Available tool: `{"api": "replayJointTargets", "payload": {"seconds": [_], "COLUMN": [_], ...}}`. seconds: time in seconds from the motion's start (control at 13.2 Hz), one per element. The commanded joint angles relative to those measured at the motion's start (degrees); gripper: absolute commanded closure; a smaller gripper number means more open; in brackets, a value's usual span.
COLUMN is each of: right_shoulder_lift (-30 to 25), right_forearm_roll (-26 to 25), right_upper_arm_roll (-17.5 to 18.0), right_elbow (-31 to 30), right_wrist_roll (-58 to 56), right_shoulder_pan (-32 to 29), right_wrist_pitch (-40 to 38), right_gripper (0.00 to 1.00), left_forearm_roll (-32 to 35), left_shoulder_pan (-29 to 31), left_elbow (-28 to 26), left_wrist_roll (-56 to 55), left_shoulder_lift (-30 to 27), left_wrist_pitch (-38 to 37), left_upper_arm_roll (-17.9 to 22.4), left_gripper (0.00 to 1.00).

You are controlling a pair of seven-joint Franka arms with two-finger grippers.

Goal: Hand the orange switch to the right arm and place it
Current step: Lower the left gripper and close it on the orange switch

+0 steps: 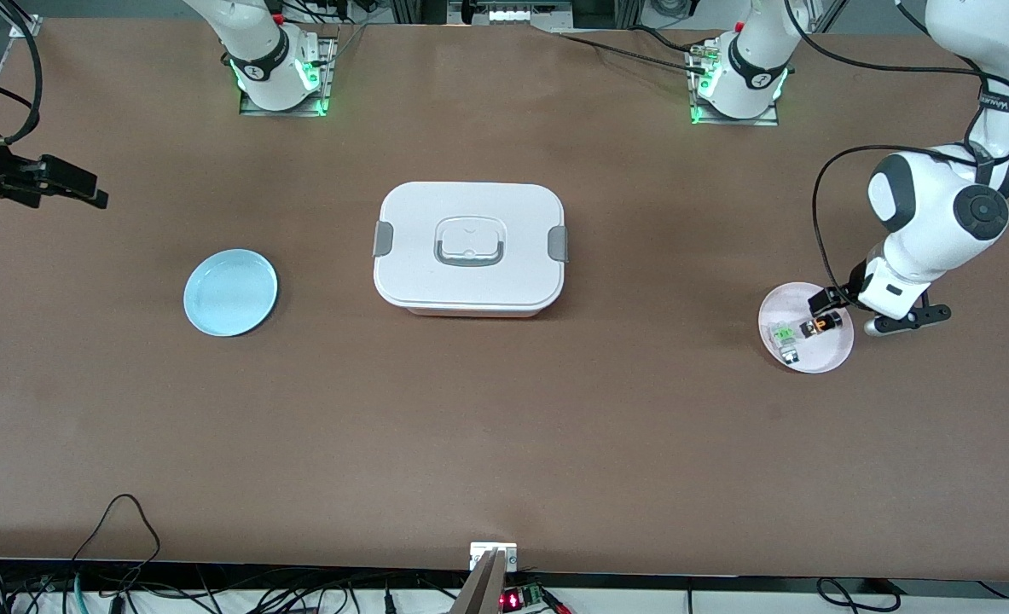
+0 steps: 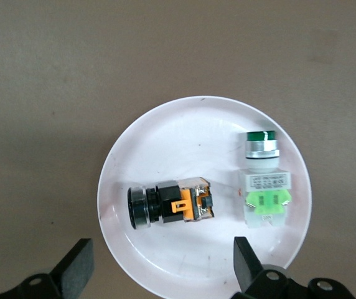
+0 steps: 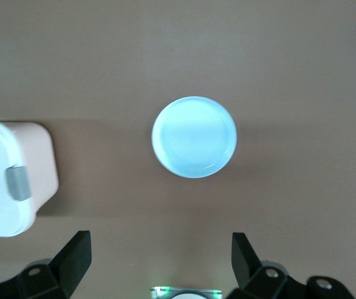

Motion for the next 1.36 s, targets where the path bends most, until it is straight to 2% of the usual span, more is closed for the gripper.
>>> {"api": "replayJointTargets", "payload": {"seconds": [0.0, 0.3, 0.61, 0.98, 1.29], "right_shoulder_lift": [0.84, 2.42, 3.48, 3.92, 3.92], "right_forearm_roll": [4.25, 4.09, 0.13, -0.05, 0.56], "right_upper_arm_roll": [-1.01, -1.01, -1.19, -1.19, -1.19], "right_elbow": [0.81, 0.73, 0.99, 1.08, 0.99], "right_wrist_roll": [-0.68, -0.68, -0.50, -0.06, -0.68], "right_shoulder_pan": [-1.01, -1.01, -1.45, -1.45, -1.45], "right_wrist_pitch": [-1.56, -1.11, -1.02, -0.94, -0.59], "right_gripper": [0.00, 0.00, 0.00, 0.00, 0.00], "left_forearm_roll": [-0.37, -0.37, -0.46, -0.37, -0.37], "left_shoulder_pan": [0.01, -0.08, 0.01, 0.10, 0.19], "left_elbow": [1.02, 1.11, 1.11, 1.81, 1.90], "left_wrist_roll": [-3.01, -4.59, -7.06, -6.62, -6.53], "left_shoulder_lift": [2.94, 5.15, 5.32, 7.95, 8.31], "left_wrist_pitch": [4.10, 7.55, 7.72, 11.23, 11.24], "left_upper_arm_roll": [-0.47, -0.65, -0.74, -0.74, -0.74], "left_gripper": [0.02, 0.13, 0.08, 0.08, 0.08]}}
